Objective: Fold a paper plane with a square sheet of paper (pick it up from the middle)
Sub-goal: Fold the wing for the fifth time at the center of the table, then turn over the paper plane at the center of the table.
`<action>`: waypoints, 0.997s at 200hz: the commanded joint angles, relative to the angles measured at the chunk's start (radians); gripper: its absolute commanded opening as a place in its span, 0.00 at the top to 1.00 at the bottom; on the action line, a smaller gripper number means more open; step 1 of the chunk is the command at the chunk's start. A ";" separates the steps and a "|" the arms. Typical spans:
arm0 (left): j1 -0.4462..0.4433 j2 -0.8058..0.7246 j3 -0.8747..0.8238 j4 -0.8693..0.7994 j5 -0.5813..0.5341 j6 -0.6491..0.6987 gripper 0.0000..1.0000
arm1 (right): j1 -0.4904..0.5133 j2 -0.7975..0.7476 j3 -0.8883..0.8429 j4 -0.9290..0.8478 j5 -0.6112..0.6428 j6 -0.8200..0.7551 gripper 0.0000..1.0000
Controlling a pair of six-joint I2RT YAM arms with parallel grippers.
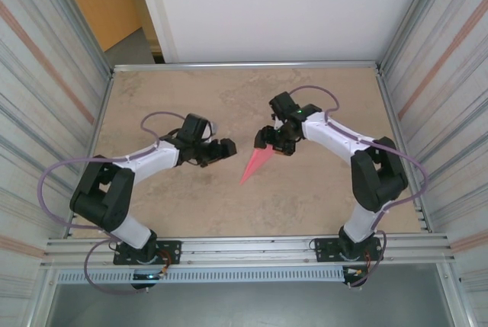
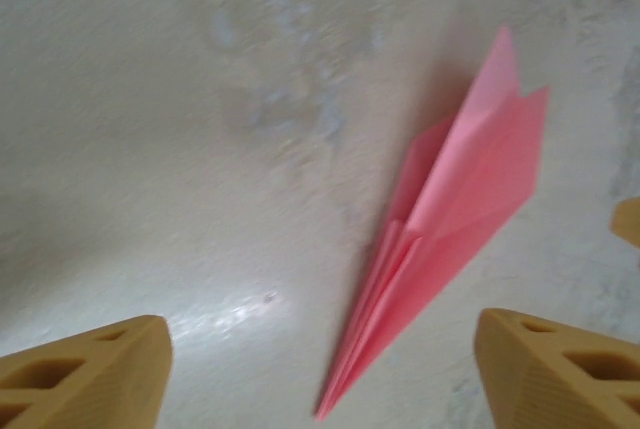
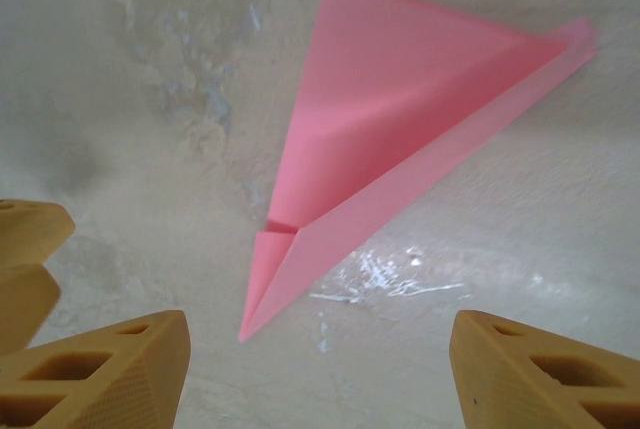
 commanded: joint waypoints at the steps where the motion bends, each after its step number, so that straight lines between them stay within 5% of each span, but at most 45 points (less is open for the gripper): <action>1: 0.013 -0.077 -0.067 0.042 -0.042 0.030 0.15 | 0.033 0.061 0.048 -0.126 0.099 0.131 0.31; 96: 0.023 -0.158 -0.177 0.057 -0.073 0.073 0.01 | 0.104 0.183 0.126 -0.143 0.227 0.339 0.35; 199: 0.023 -0.106 -0.156 0.060 -0.050 0.064 0.01 | 0.107 0.198 0.114 -0.139 0.232 0.387 0.61</action>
